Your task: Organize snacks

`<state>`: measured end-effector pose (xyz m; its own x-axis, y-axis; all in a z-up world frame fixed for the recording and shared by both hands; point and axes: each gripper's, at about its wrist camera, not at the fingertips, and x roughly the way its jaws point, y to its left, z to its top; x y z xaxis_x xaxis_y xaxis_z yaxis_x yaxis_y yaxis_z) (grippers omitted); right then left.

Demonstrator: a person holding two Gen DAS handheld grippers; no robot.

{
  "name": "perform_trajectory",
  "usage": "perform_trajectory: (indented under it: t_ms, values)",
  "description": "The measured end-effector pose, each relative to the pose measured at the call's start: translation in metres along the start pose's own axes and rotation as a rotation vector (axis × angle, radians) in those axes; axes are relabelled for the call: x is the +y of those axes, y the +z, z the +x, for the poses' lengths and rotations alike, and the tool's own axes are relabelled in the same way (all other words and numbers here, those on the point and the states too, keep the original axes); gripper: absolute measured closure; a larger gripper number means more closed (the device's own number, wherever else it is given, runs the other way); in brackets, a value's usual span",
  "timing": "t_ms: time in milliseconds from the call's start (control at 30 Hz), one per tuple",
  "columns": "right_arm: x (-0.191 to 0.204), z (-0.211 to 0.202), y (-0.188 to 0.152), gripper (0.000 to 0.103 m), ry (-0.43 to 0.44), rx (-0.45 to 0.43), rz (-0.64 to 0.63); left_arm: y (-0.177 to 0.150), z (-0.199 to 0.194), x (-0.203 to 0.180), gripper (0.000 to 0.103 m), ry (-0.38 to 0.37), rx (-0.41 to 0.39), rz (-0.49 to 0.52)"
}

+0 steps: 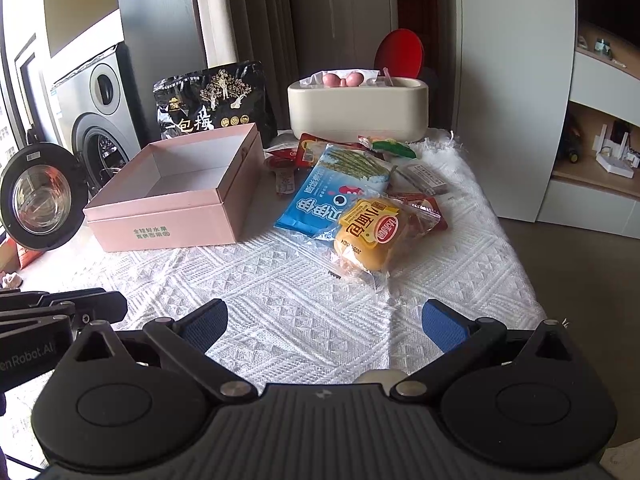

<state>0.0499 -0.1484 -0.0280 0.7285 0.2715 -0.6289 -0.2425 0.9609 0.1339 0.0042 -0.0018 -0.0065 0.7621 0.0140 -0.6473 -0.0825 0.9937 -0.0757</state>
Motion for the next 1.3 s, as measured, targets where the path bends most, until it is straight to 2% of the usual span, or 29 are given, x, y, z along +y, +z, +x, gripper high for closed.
perform_trajectory:
  t_ms: [1300]
  values:
    - [0.0041, -0.0061, -0.0002, 0.0, 0.006, -0.022, -0.012, -0.0019, -0.0043, -0.0049, 0.087, -0.017, -0.019, 0.009]
